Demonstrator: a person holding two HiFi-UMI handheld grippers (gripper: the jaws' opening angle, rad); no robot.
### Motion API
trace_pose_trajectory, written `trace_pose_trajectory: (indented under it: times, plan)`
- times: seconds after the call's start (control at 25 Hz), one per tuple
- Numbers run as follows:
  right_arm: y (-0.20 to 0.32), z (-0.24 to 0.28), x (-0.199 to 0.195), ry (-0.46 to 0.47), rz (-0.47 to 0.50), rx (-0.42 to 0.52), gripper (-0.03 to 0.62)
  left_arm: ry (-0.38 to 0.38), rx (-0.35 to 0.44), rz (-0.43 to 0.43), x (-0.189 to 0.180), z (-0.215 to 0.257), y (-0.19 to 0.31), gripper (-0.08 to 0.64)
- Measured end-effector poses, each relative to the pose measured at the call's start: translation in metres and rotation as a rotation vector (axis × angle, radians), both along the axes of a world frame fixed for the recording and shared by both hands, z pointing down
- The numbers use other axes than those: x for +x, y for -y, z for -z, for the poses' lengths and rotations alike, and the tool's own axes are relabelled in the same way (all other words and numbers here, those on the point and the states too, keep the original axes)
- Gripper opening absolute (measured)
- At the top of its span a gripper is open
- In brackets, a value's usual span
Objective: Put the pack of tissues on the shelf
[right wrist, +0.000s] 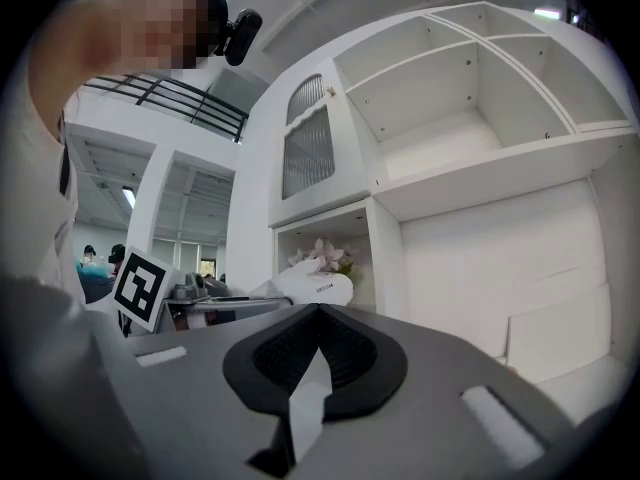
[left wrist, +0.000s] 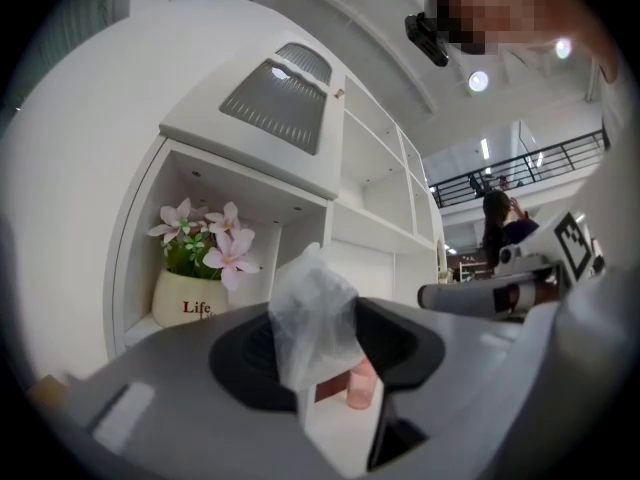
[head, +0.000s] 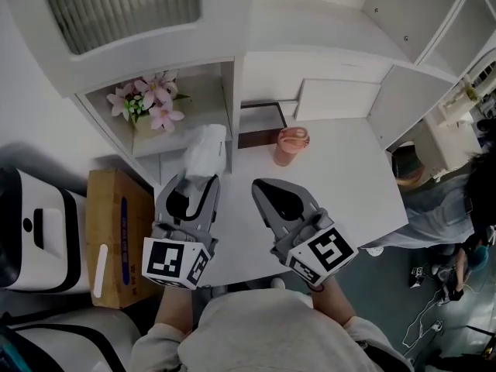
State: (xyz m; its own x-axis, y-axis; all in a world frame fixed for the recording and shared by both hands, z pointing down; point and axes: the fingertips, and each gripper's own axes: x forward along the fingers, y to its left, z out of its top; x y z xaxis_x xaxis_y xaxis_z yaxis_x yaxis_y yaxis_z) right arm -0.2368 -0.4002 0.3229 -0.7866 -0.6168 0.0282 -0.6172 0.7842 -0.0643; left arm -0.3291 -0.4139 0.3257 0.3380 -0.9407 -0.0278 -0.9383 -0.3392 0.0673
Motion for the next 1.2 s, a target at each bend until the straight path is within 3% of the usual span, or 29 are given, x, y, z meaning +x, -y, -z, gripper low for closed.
trace_pose_trajectory:
  times: [0.52,0.88,1.2]
  plan:
    - [0.009,-0.007,0.002,-0.051,-0.074,-0.014,0.0,0.038,-0.037,0.03,-0.024,-0.024,0.043,0.175]
    - [0.014,-0.01,0.003,-0.078,-0.09,-0.018,0.0,0.043,-0.123,0.067,-0.035,-0.053,0.068,0.176]
    - [0.023,-0.015,0.011,-0.085,-0.119,-0.031,0.0,0.077,-0.126,0.079,-0.035,-0.058,0.087,0.176]
